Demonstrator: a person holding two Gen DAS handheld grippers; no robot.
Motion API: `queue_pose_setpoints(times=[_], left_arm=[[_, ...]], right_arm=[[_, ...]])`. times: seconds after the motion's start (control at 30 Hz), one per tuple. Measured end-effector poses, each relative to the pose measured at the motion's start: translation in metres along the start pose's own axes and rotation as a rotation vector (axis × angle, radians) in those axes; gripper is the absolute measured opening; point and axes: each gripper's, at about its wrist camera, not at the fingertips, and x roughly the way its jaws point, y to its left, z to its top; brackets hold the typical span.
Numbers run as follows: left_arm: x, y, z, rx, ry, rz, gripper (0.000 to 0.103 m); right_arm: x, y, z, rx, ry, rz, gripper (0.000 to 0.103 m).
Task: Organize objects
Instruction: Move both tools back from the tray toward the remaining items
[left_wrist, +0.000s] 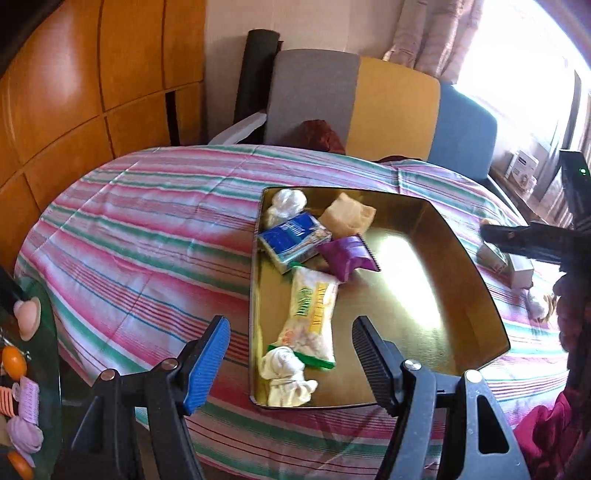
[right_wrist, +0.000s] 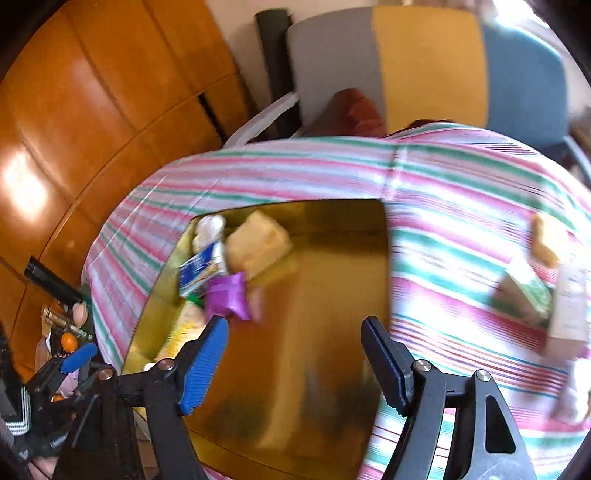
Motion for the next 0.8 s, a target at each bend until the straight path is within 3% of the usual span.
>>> queue_pose_setpoints(times=[0.33,0.63,0.73,0.8], left_arm=[[-0.008,-0.046,0.010,0.104,-0.020,-0.036,0.070],[-0.004,-0.099,0.020,0.223,-0.018,-0.055,0.070],[-0.001,-0.118,0.024,0.259,-0.014,-0.068,0.070],[0.001,-0.130,0.027,0.276,-0.015,-0.077,0.070]], right_arm=[[-0.076,-0.109,-0.005,0.131,-0.139,-0.181,0.078],[-0.127,-0.237,-0.033,0.367,-0.256,-0.394,0.079],[-0.125,-0.271,-0.055,0.468,-0.260,-0.450,0.079],[-0.123,-0.290,-0.062,0.555,-0.218,-0.456,0.077]])
